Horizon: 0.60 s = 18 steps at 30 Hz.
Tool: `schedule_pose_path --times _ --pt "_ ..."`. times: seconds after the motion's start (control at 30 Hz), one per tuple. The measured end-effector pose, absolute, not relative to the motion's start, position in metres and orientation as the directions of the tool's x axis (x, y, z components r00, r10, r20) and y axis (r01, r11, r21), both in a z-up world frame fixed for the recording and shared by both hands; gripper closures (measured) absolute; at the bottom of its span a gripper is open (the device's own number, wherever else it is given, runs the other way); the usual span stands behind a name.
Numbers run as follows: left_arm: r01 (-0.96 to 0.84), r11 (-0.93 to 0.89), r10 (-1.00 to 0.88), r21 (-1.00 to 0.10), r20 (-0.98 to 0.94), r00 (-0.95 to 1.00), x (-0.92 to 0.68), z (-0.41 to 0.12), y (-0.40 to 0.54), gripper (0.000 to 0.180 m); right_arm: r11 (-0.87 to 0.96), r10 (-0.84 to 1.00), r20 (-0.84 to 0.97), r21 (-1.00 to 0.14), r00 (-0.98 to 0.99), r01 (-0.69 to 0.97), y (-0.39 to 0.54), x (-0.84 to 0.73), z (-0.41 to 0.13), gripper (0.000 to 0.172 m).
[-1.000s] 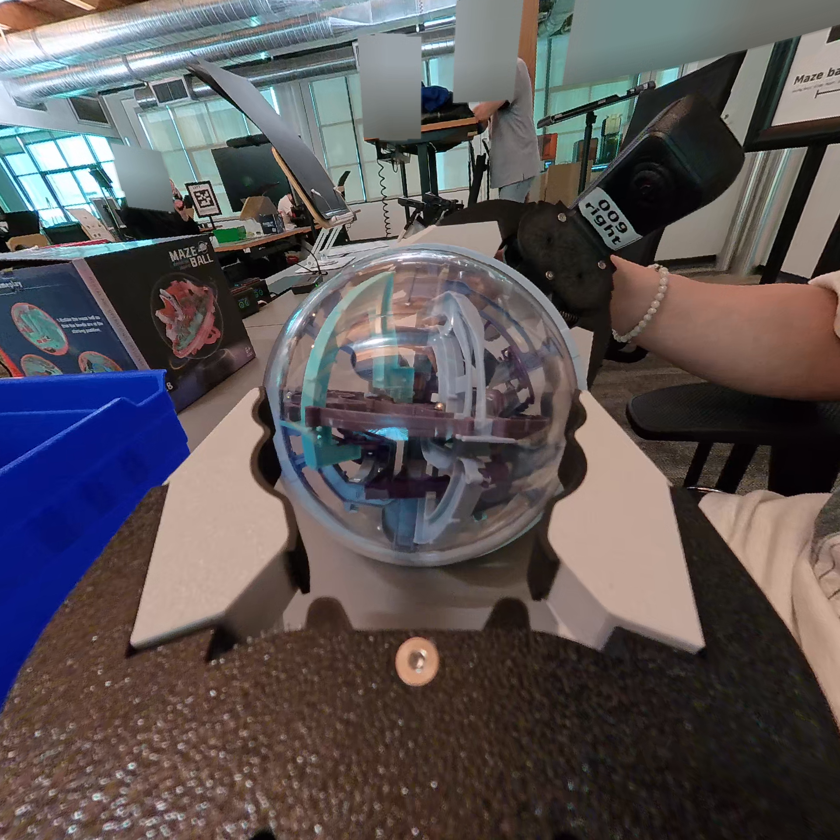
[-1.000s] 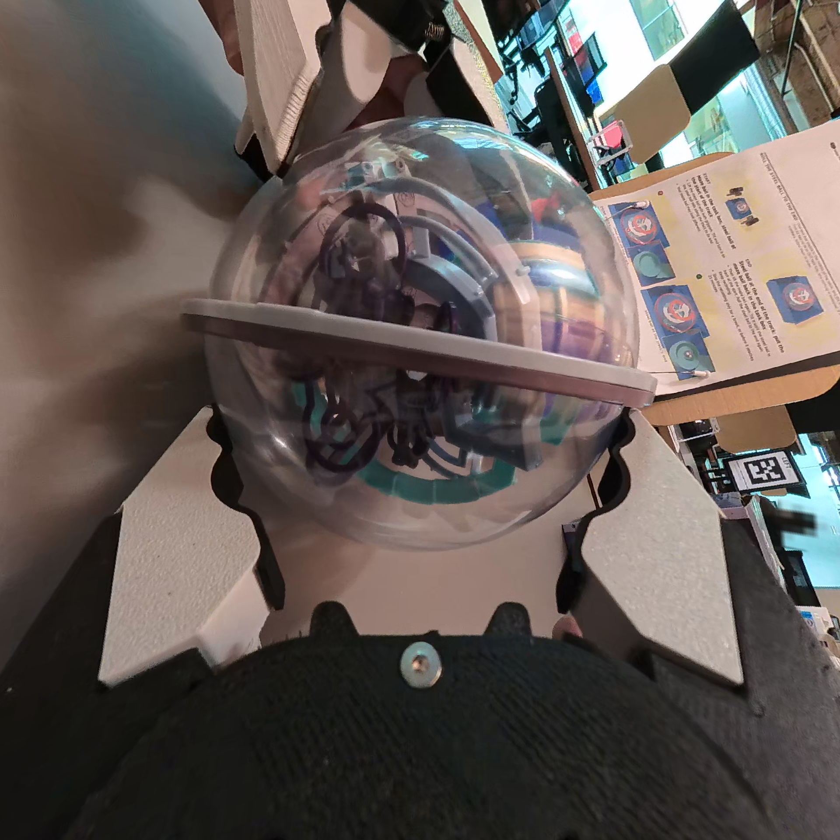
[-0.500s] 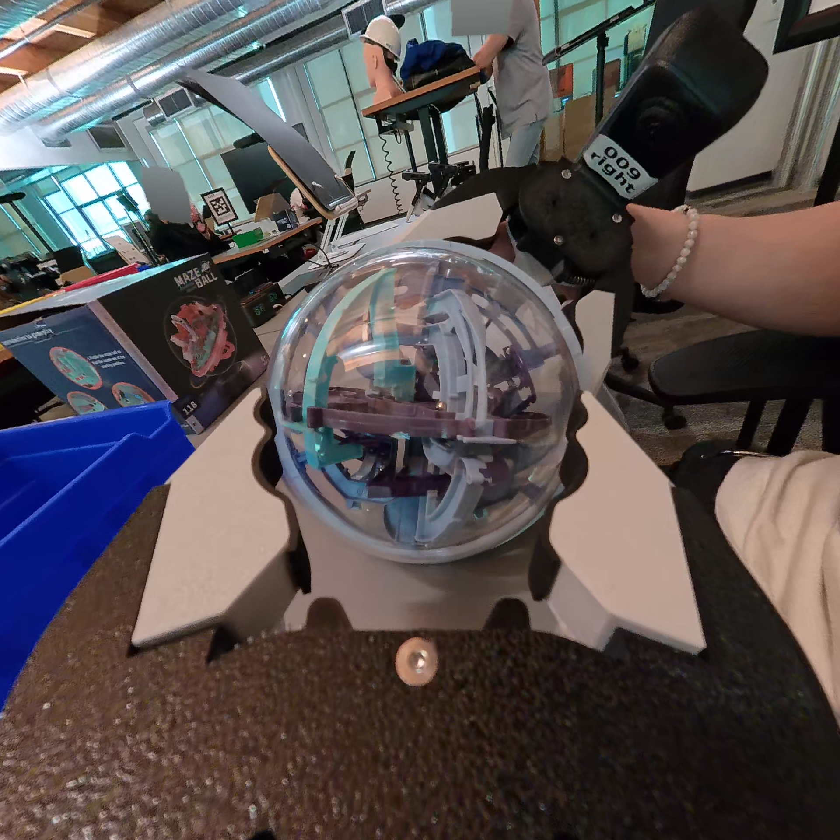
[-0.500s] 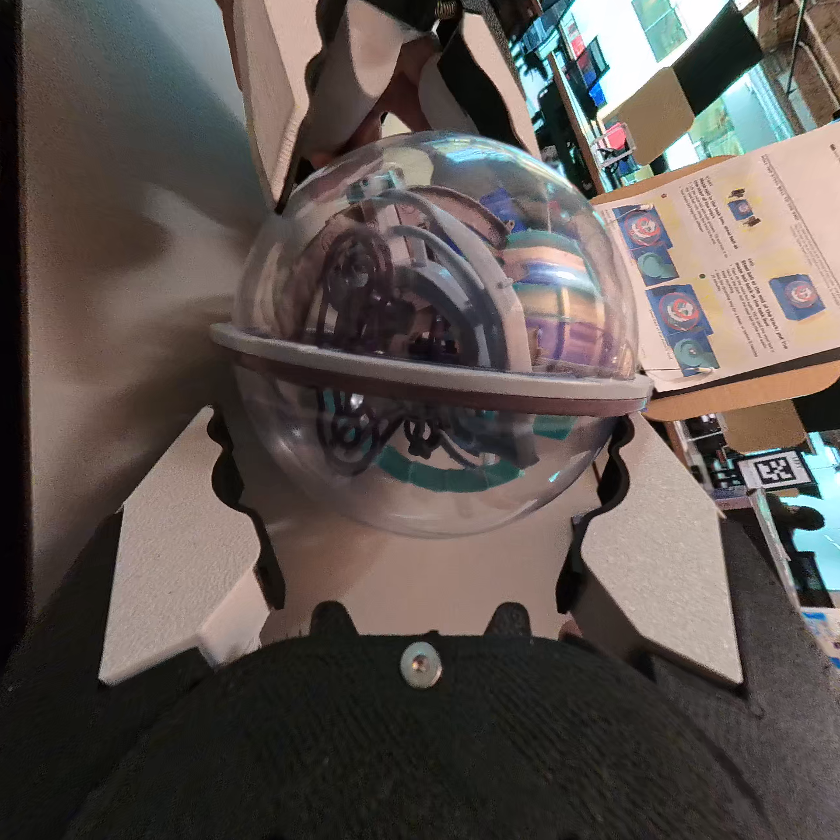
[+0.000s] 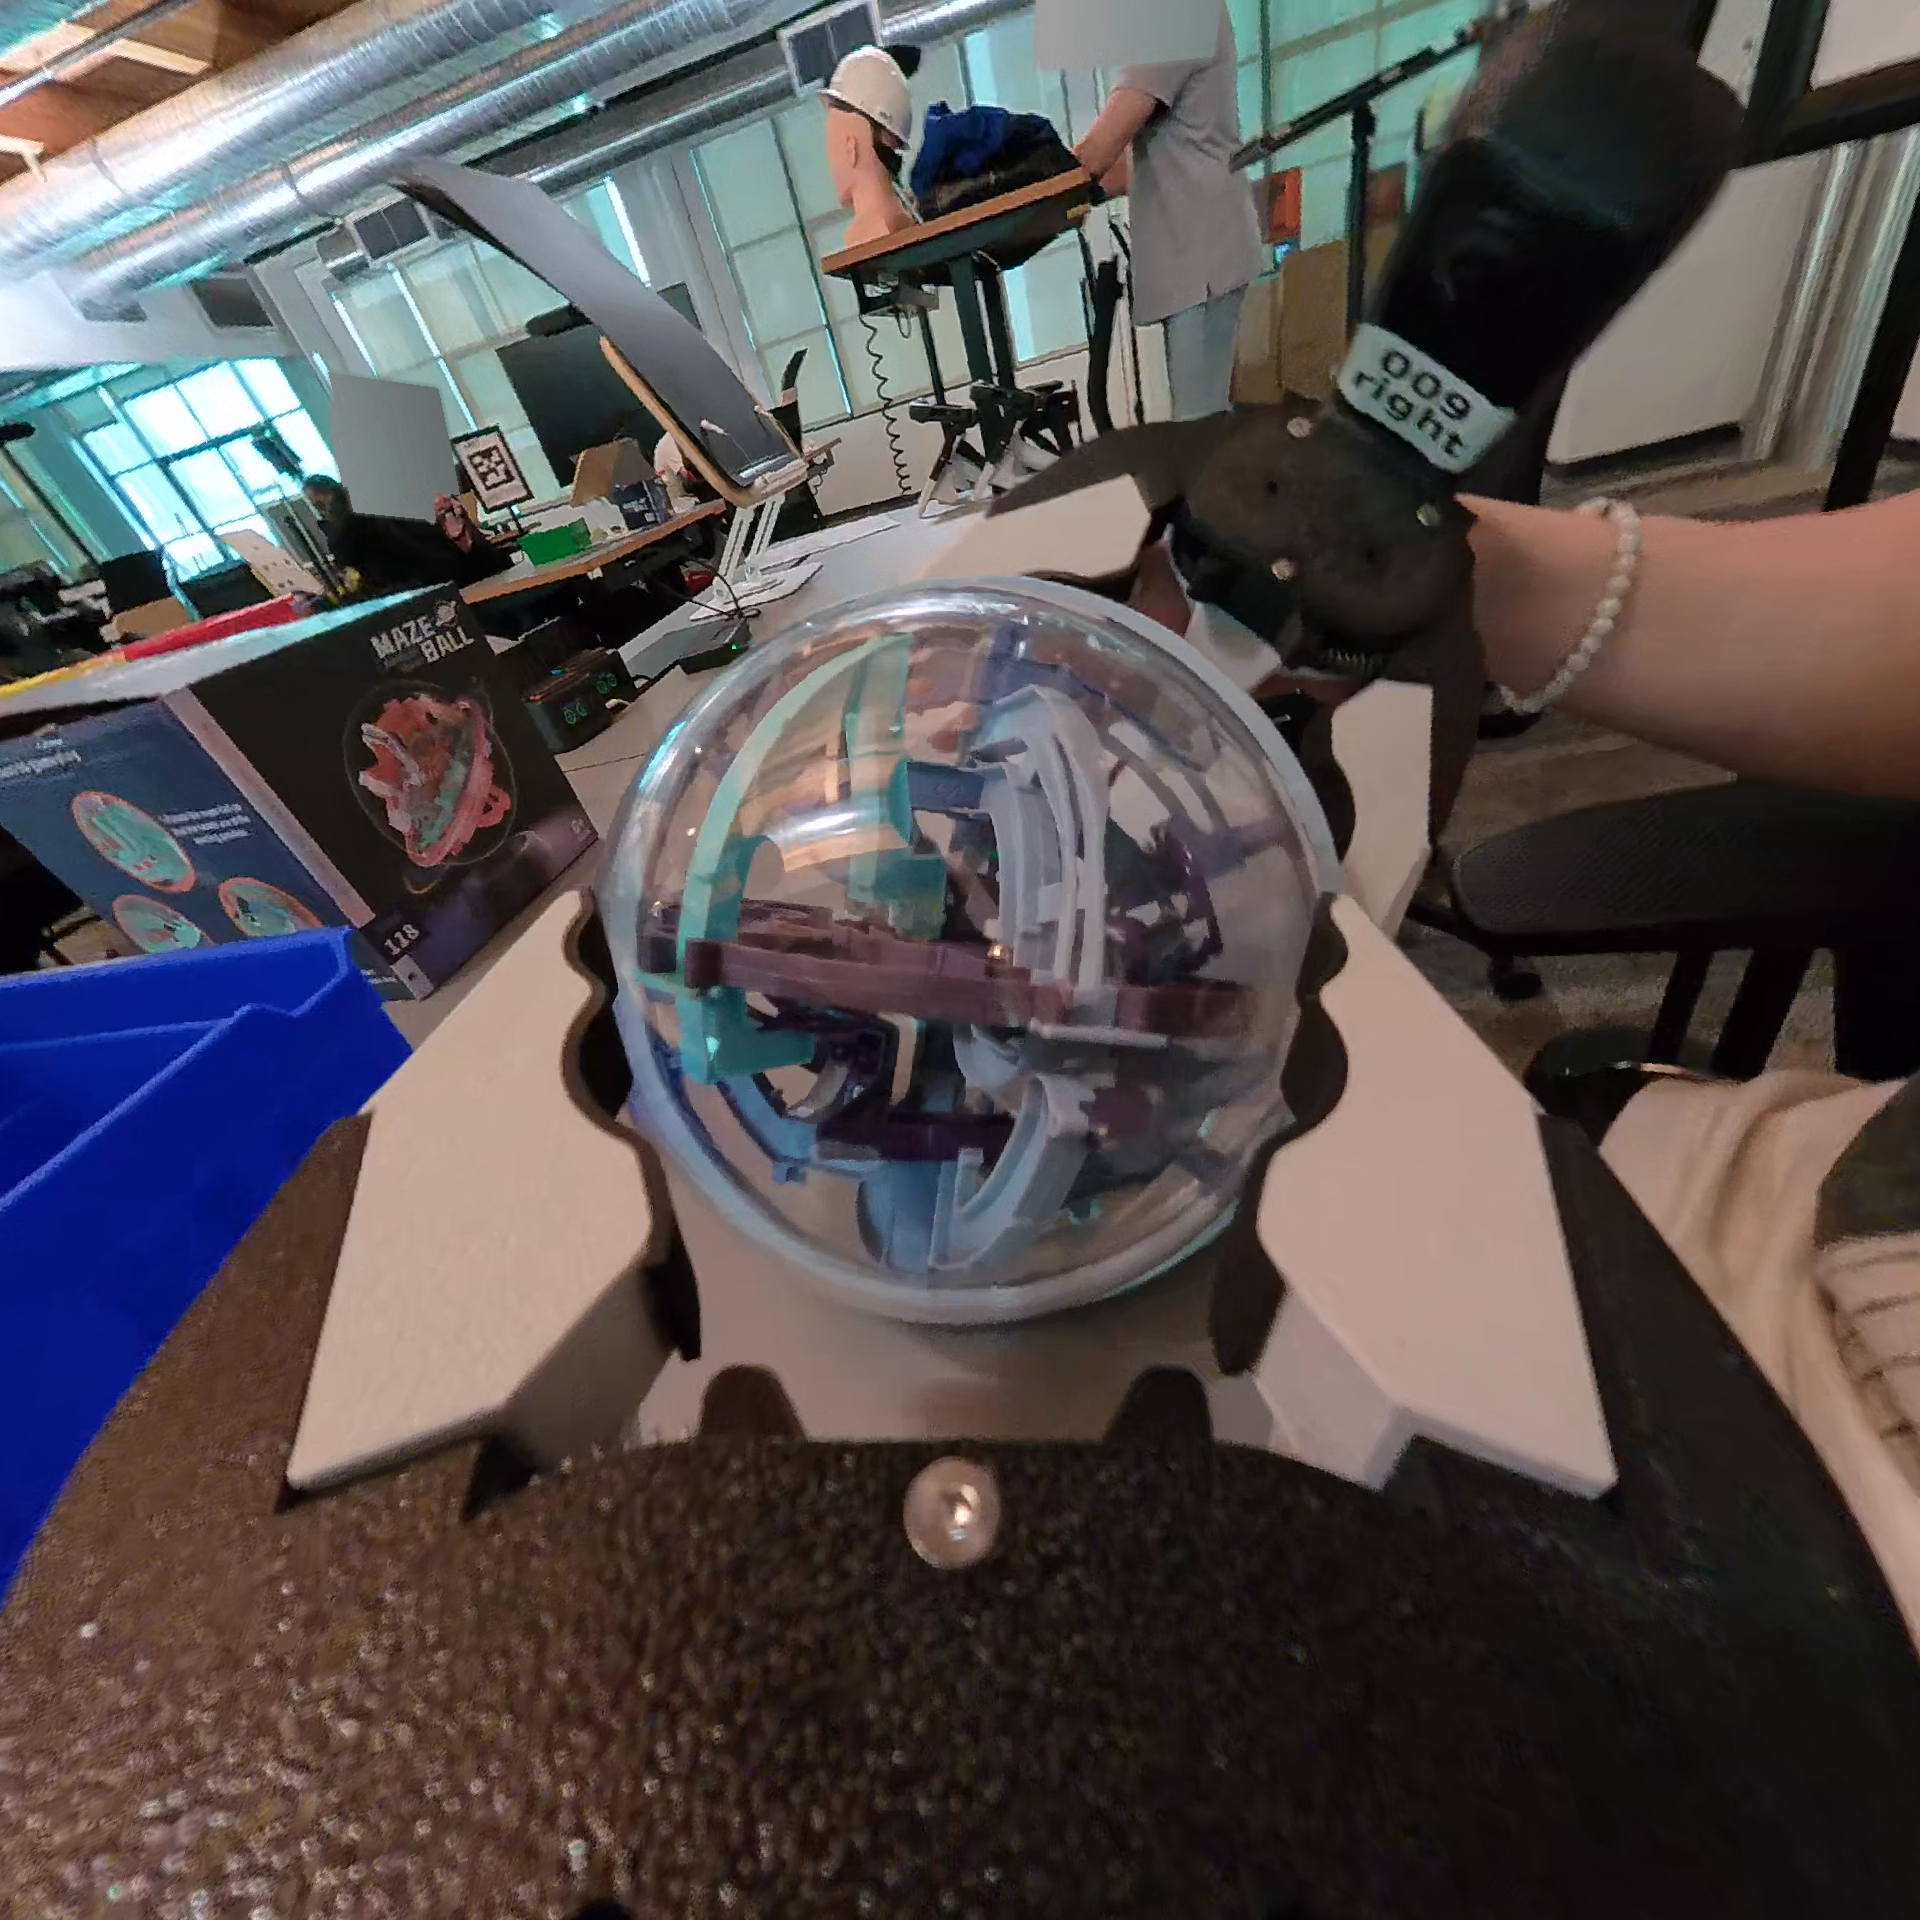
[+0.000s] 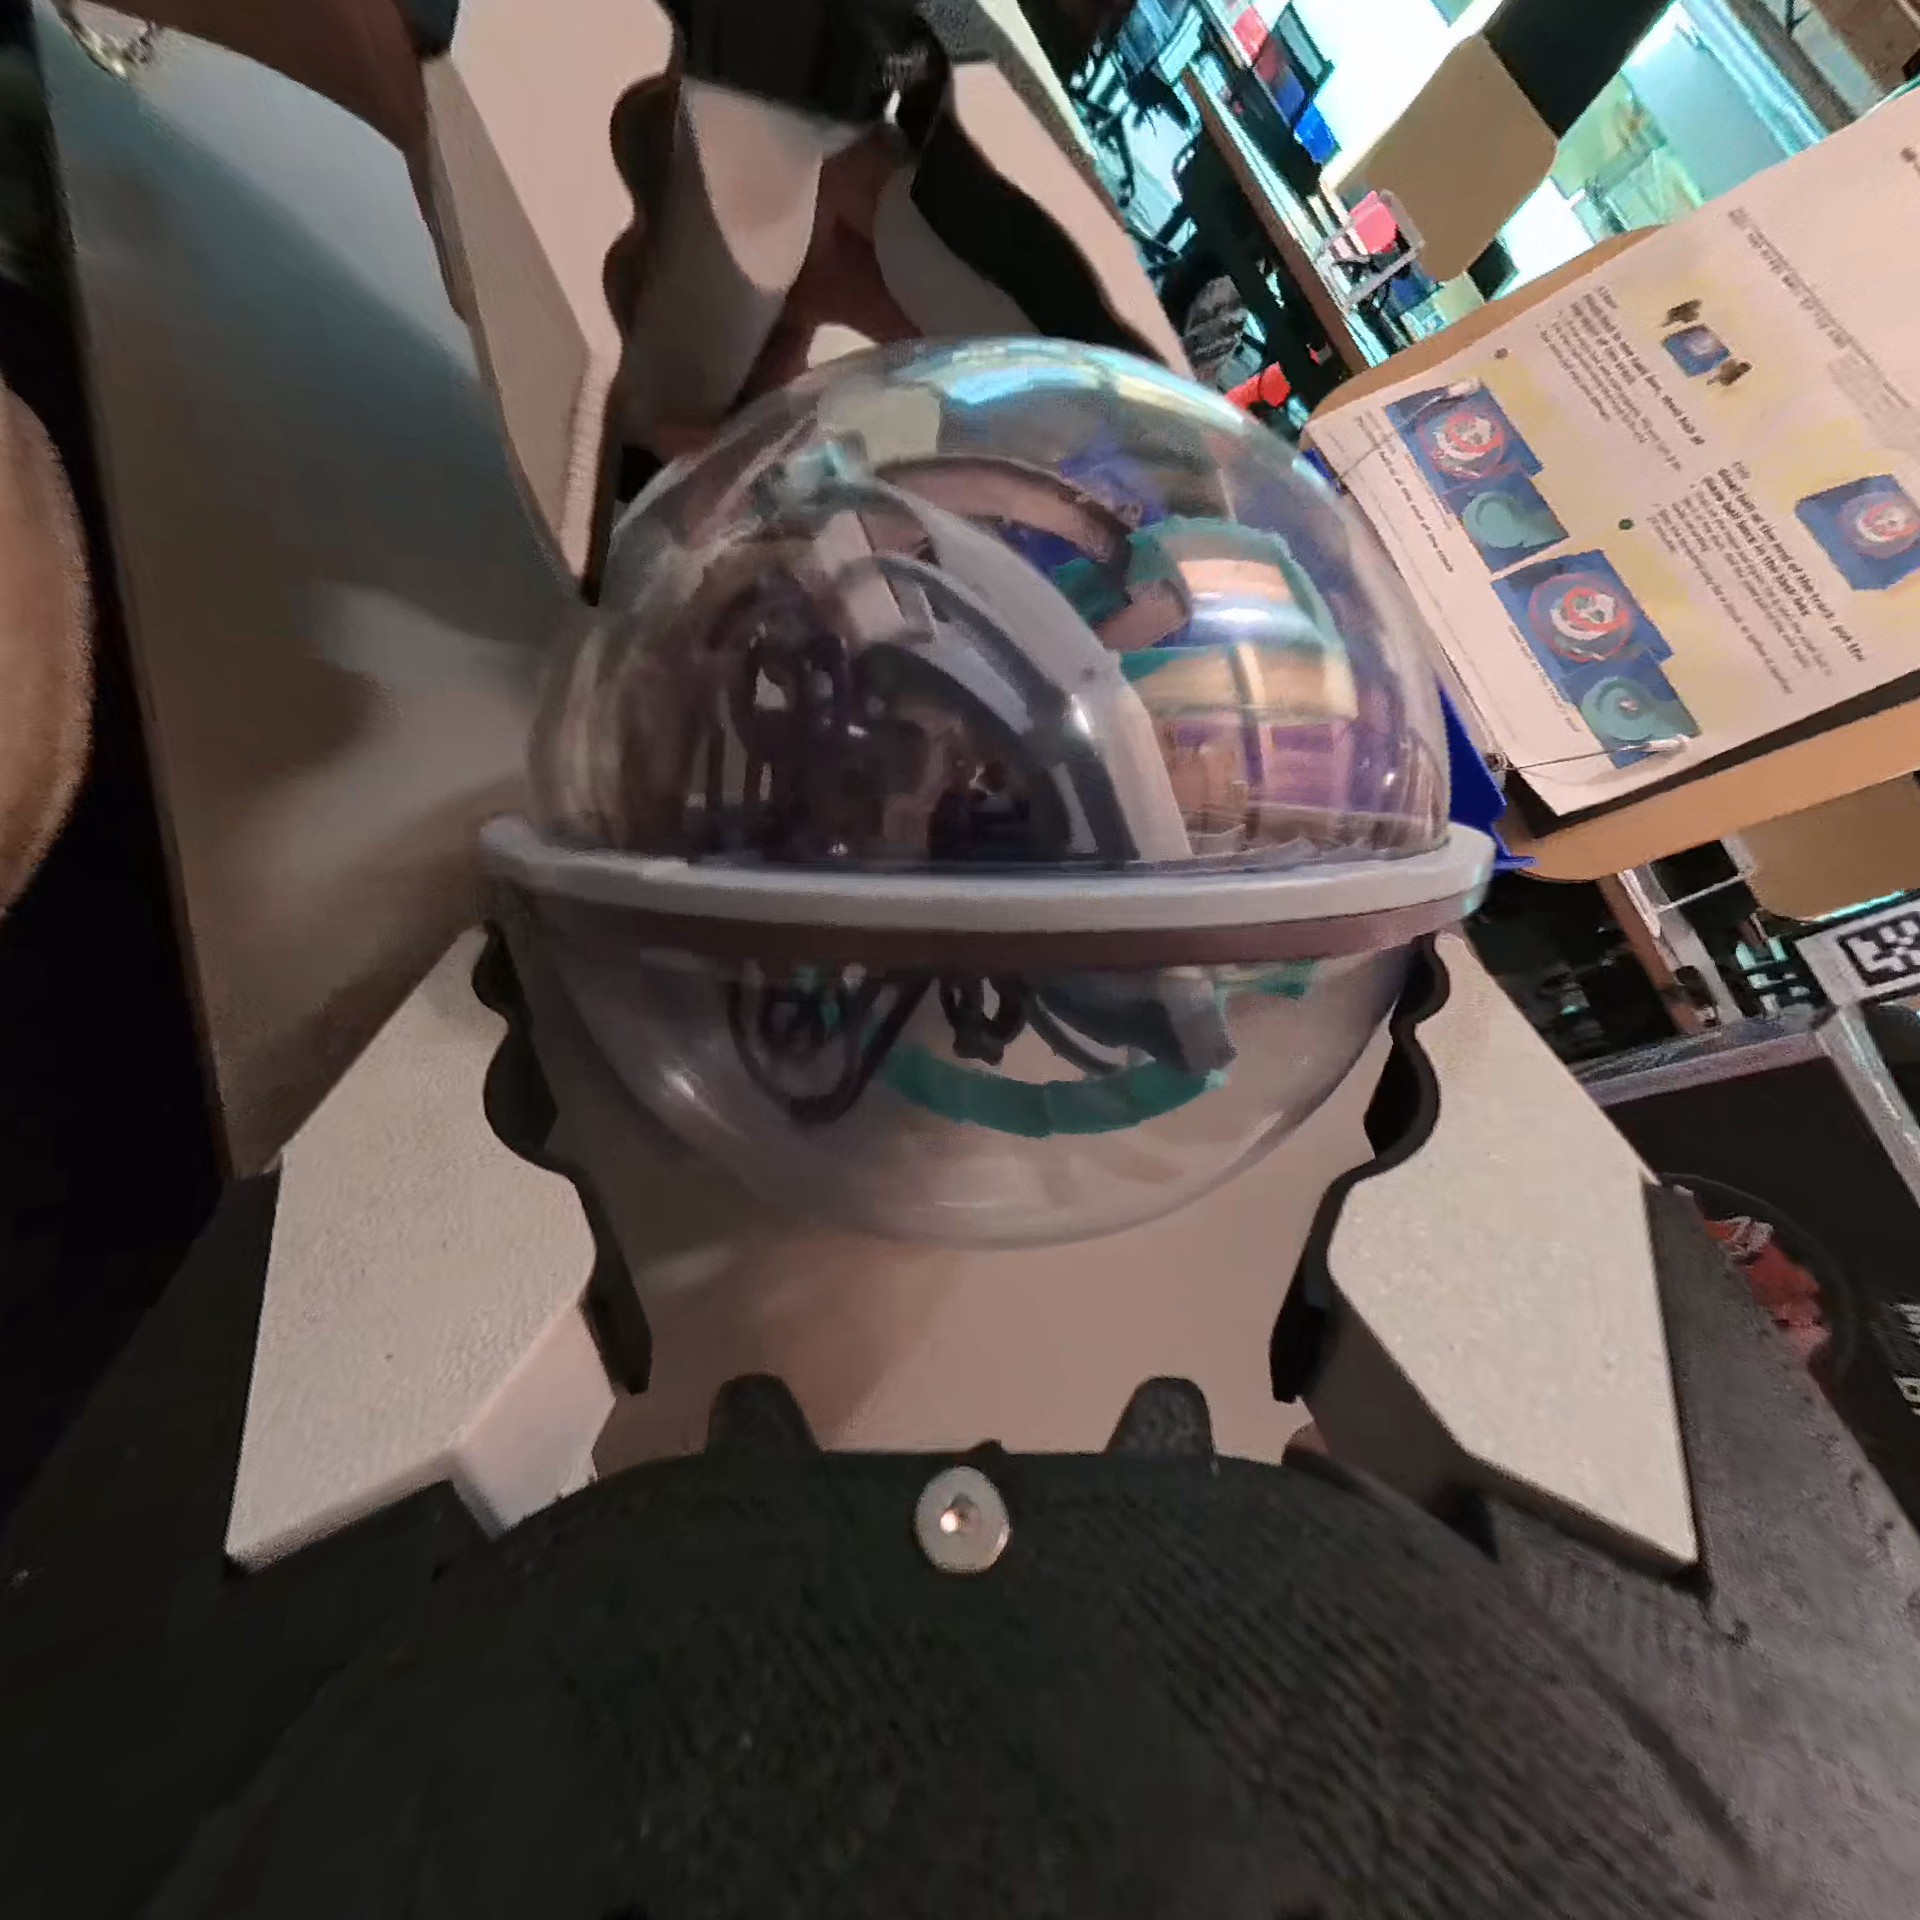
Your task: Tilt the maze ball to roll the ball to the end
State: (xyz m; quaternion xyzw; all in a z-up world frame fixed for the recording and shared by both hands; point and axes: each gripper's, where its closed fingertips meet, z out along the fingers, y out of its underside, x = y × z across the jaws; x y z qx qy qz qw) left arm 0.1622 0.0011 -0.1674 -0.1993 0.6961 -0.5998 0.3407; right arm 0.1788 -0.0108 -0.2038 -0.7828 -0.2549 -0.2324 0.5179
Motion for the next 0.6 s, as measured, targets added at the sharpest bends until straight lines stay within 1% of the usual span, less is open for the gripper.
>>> schedule_pose_path --times 0.1,0.17,0.27,0.43,0.5,0.6 --pt "0.078 0.151 -0.728 -0.985 -0.164 -0.666 0.169 -0.168 -0.002 0.04 -0.338 0.166 0.633 -0.684 0.756 0.647 -0.01 0.174 -0.207 0.014" --pt "-0.013 0.127 -0.751 -0.992 -0.088 -0.655 0.174 -0.176 -0.005 0.023 -0.341 0.163 0.637 -0.681 0.754 0.649 -0.01 0.173 -0.211 0.014" --pt "-0.055 0.119 -0.76 -0.991 -0.055 -0.648 0.175 -0.176 -0.009 0.023 -0.361 0.145 0.649 -0.668 0.747 0.651 -0.012 0.177 -0.214 0.014" --pt "-0.089 0.19 -0.748 -0.978 -0.086 -0.658 0.171 -0.18 -0.011 0.023 -0.331 0.16 0.627 -0.694 0.763 0.639 -0.016 0.169 -0.211 0.014" --pt "-0.071 0.212 -0.734 -0.975 -0.111 -0.671 0.169 -0.18 -0.012 0.023 -0.278 0.191 0.55 -0.764 0.813 0.582 -0.02 0.159 -0.204 0.014" --pt "-0.032 0.257 -0.715 -0.966 -0.168 -0.678 0.167 -0.182 -0.014 0.023 -0.197 0.232 0.378 -0.884 0.896 0.424 -0.027 0.146 -0.186 0.017"
